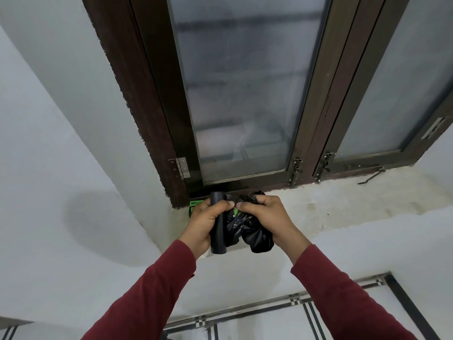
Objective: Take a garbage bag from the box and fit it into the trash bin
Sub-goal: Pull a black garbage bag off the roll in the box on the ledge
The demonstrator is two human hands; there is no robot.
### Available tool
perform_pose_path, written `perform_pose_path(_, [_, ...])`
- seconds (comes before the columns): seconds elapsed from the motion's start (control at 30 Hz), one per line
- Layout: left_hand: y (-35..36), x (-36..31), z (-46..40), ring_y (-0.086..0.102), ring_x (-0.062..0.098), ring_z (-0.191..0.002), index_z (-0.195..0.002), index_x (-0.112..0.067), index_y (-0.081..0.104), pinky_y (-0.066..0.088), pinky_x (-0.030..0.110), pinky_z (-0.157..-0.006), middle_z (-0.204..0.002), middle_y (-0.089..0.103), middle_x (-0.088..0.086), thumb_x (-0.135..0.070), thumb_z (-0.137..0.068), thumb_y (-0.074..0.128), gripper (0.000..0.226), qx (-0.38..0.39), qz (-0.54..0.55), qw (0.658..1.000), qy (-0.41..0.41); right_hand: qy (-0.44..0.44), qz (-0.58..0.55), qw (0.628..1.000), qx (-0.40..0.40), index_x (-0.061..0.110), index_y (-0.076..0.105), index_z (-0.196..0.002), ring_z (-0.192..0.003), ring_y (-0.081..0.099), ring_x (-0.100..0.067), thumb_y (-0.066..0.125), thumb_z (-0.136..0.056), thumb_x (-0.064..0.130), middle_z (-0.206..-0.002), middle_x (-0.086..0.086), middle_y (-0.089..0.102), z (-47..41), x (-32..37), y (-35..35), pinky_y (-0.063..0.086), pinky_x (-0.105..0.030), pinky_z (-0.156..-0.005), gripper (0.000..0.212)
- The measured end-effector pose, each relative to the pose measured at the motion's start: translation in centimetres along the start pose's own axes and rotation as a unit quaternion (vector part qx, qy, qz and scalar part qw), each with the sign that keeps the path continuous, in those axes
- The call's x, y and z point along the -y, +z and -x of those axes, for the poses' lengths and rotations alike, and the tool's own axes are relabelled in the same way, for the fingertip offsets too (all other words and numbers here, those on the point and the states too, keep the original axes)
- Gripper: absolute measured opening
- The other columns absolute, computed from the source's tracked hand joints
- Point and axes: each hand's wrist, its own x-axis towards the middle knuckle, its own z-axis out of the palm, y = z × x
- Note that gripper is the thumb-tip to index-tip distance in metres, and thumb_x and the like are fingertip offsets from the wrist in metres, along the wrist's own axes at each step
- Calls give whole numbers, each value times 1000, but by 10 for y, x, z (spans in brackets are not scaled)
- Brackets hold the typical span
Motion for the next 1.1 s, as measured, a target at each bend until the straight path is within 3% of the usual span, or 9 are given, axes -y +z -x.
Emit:
perform_pose_path(0.17, [6, 5, 2, 73, 30, -77, -99, 0, 72, 58, 35, -67, -84, 73, 17, 2, -86, 67, 14, -16, -19, 1000, 17, -92, 98, 988, -70, 21, 84, -79, -73, 76, -15, 88, -76, 21, -72, 2, 78, 3, -6, 3, 60, -25, -70, 5])
perform_pose_path(0.37, [0, 11, 6, 72, 31, -82, -88, -5, 73, 58, 41, -77, -85, 72, 15, -4, -76, 71, 12, 27, -10, 999, 40, 61, -23, 997, -33, 9, 82, -82, -83, 78, -35, 91, -62, 9, -86, -15, 80, 0, -7, 7, 62, -52, -86, 22])
perform_pose_path(0.47, [1, 13, 10, 72, 28, -78, -83, -7, 72, 57, 37, -72, -81, 72, 13, -4, -74, 72, 9, 20, -16, 999, 41, 73, 18, 995, -66, 2, 78, -80, -76, 77, -28, 88, -56, 10, -82, -10, 79, -3, -7, 8, 64, -37, -80, 27])
perform_pose_path(0.57, [7, 12, 12, 69, 29, -69, -88, -1, 67, 58, 36, -62, -78, 68, 16, 2, -82, 69, 7, -30, -33, 999, 3, -28, 195, 971, -136, 4, 69, -66, -56, 57, -16, 85, -63, 15, -58, 2, 61, -1, -8, 11, 46, -18, -55, 20])
perform_pose_path(0.67, [10, 7, 2, 68, 32, -62, -106, 4, 62, 59, 43, -58, -83, 66, 21, -3, -76, 74, 33, -101, -17, 990, -92, -155, 289, 930, -166, 23, 68, -62, -59, 60, -12, 81, -71, 20, -61, 6, 64, 6, -21, 15, 43, -19, -54, 16])
perform_pose_path(0.73, [8, 1, -3, 68, 33, -61, -112, 4, 63, 59, 45, -58, -82, 67, 22, -6, -73, 75, 41, -98, -21, 987, -128, -186, 288, 924, -169, 27, 70, -66, -62, 60, -11, 80, -74, 19, -66, 7, 66, 6, -27, 14, 43, -21, -56, 15])
perform_pose_path(0.9, [9, -3, -2, 67, 31, -64, -94, -3, 69, 57, 38, -56, -82, 67, 20, -5, -77, 68, 17, -46, -40, 989, -133, -83, 193, 967, -146, 10, 69, -62, -55, 53, -11, 85, -71, 15, -58, 5, 57, 0, -15, 13, 40, -12, -51, 18])
perform_pose_path(0.97, [11, -1, 0, 68, 32, -68, -91, -4, 69, 58, 39, -58, -85, 68, 20, -5, -76, 66, 16, -22, -19, 991, -133, -24, 152, 978, -144, -1, 64, -66, -59, 52, -16, 83, -68, 11, -62, 0, 55, -5, -11, 10, 41, -18, -52, 22])
perform_pose_path(1.1, [12, -4, 3, 63, 32, -70, -91, -2, 65, 57, 39, -61, -84, 60, 20, -12, -61, 71, 32, 18, -6, 998, -67, 109, 11, 984, -141, 8, 68, -66, -73, 70, -29, 81, -62, 4, -79, -13, 73, -10, -15, -2, 58, -32, -64, 14])
